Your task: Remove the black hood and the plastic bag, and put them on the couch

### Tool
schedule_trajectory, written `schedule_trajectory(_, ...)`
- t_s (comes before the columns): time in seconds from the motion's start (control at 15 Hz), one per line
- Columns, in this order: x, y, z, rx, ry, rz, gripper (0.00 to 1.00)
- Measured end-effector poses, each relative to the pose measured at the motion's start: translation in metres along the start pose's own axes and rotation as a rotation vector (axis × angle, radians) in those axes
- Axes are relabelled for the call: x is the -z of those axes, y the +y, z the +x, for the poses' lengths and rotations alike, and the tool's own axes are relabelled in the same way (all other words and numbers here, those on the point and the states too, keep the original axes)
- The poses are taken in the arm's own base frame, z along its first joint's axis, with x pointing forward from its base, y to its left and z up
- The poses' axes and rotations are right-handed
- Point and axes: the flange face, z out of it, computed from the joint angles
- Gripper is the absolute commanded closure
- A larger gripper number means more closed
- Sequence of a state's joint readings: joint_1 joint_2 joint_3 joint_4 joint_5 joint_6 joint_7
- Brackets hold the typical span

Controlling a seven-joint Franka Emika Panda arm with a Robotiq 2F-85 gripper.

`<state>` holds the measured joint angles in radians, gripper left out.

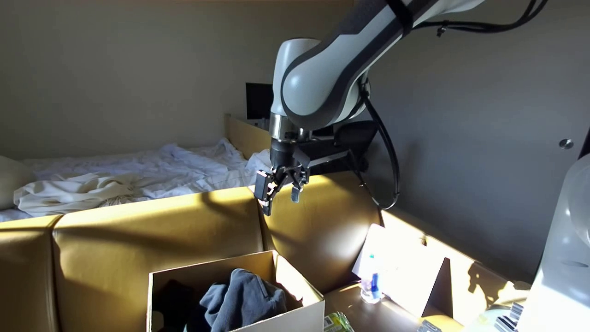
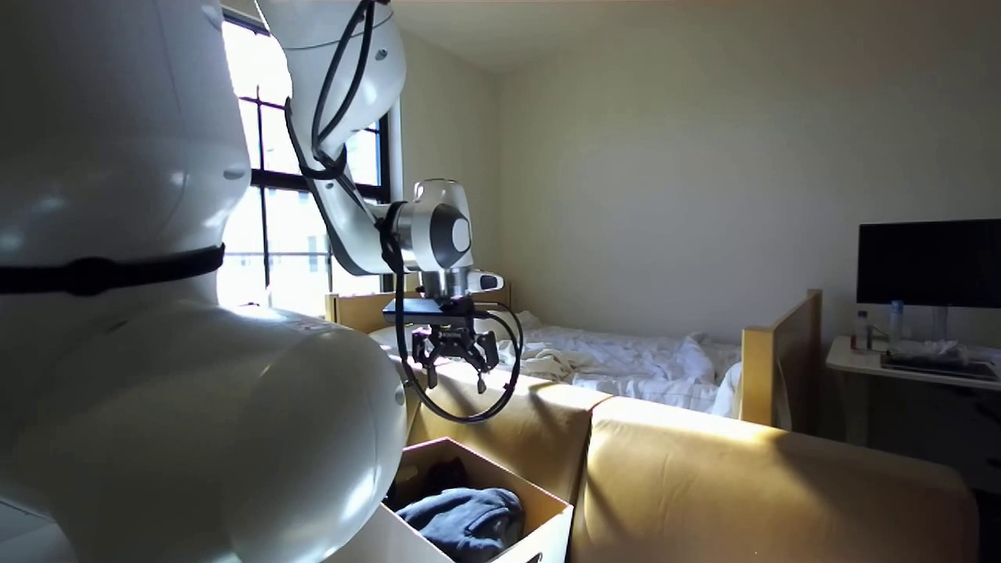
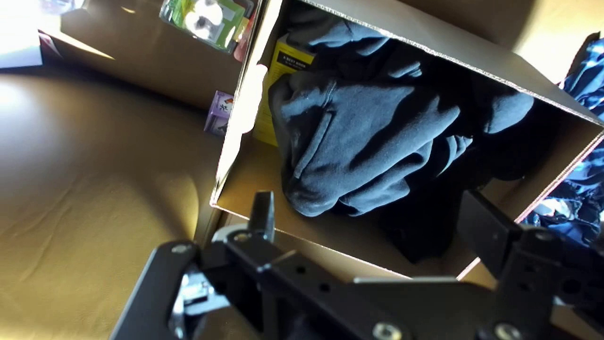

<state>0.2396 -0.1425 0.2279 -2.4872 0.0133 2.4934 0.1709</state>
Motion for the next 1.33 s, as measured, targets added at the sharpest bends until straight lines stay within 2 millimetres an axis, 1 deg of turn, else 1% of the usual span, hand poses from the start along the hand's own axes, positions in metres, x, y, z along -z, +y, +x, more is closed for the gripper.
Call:
schedule_trajectory(0.07, -0.007, -0.002, 0.012, 0.006, 0.008, -0.008, 0.0)
schedule_trajectory(0.2, -0.035, 0.0, 0.036, 0.003, -0.021, -0.008, 0.0)
schedule_trajectory(0.4, -0.09, 0.006, 0.067, -0.021, -0.086, 0.016, 0.0)
schedule_trajectory(0.53, -0.131, 0.007, 0.079, -0.034, -0.136, 0.03, 0.0)
schedule_trajectory(0.6, -0.152, 0.006, 0.081, -0.04, -0.158, 0.039, 0.0)
schedule_trajectory(0.73, -0.194, 0.001, 0.08, -0.043, -0.182, 0.053, 0.0)
schedule_trajectory(0.93, -0.247, -0.007, 0.074, -0.057, -0.177, 0.067, 0.0)
schedule_trajectory(1.13, -0.28, -0.012, 0.07, -0.091, -0.138, 0.096, 0.0)
schedule_trajectory(1.33, -0.303, -0.011, 0.069, -0.127, -0.071, 0.103, 0.0)
